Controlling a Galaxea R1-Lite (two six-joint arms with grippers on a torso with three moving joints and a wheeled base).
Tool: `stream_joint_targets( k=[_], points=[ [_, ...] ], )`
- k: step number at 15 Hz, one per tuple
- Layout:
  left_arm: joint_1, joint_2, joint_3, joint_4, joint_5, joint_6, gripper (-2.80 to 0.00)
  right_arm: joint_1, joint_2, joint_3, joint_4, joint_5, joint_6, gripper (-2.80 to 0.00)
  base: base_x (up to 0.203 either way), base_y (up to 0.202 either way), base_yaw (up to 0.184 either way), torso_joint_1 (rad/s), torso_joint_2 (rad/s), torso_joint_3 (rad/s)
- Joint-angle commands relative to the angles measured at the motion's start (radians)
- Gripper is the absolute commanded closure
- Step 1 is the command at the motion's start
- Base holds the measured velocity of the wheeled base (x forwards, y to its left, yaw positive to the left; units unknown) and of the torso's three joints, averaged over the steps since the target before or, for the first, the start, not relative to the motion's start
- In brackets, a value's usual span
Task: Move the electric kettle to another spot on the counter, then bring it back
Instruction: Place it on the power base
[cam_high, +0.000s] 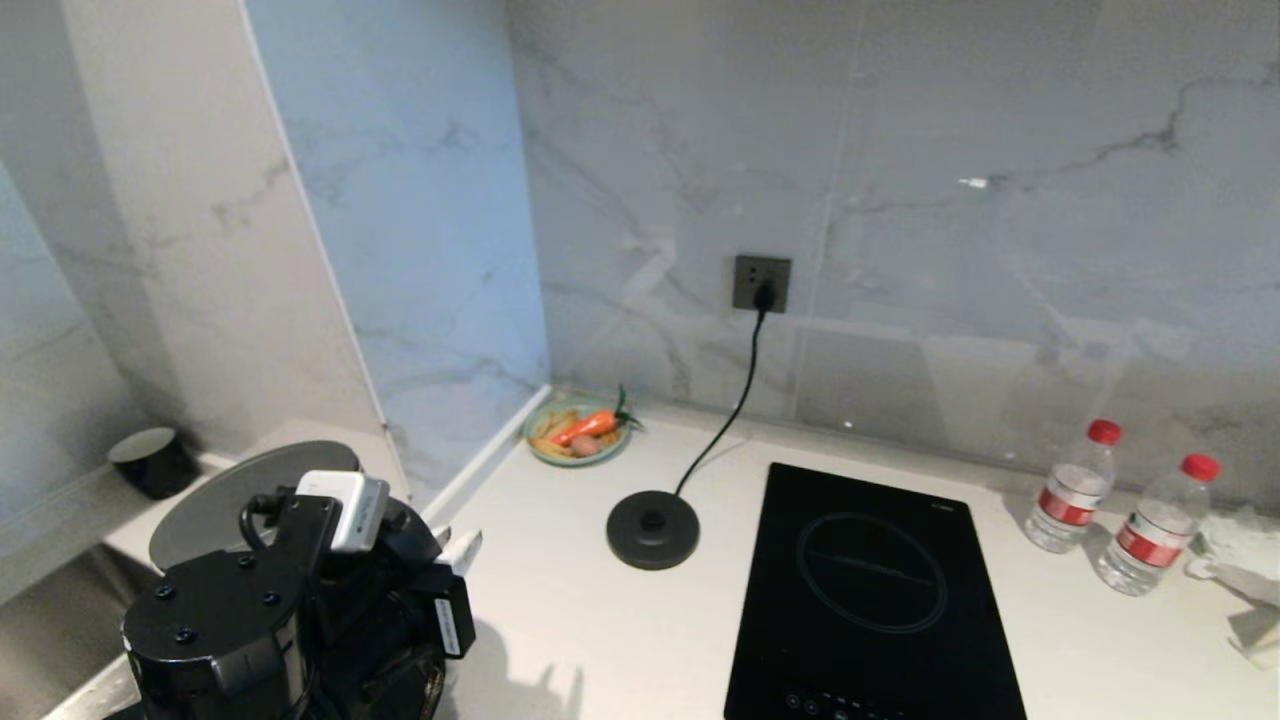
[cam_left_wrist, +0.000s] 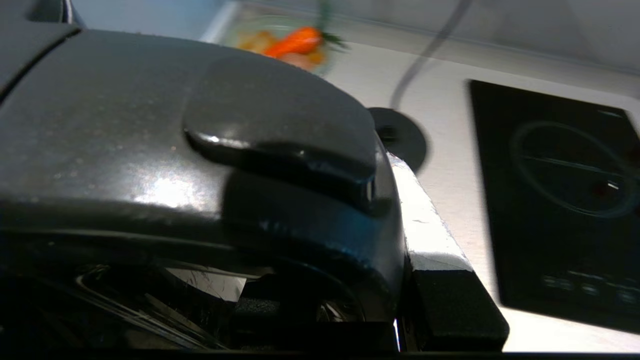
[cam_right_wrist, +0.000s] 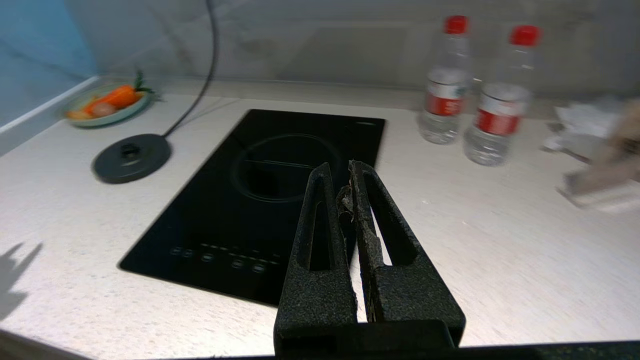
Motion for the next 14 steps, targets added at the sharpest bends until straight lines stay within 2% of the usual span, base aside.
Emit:
stream_joint_targets(
  k=[1, 9, 14],
  points=[
    [0.0, -0.001, 0.001, -0.009, 0.003, -0.001, 0.0, 0.0, 0.002, 0.0, 0.0, 0.0, 0.0, 0.0, 0.004, 0.01, -0.175, -0.012, 0.02, 0.01],
    [0.0, 0.0, 0.0, -0.008, 0.003, -0.001, 0.0, 0.0, 0.002, 0.0, 0.0, 0.0, 0.0, 0.0, 0.003, 0.008, -0.172, -0.002, 0.01, 0.005],
    [0.0, 0.0, 0.006, -0.009, 0.003, -0.001, 0.0, 0.0, 0.002, 0.0, 0.0, 0.0, 0.0, 0.0, 0.001, 0.001, -0.033, 0.001, 0.0, 0.004]
  ],
)
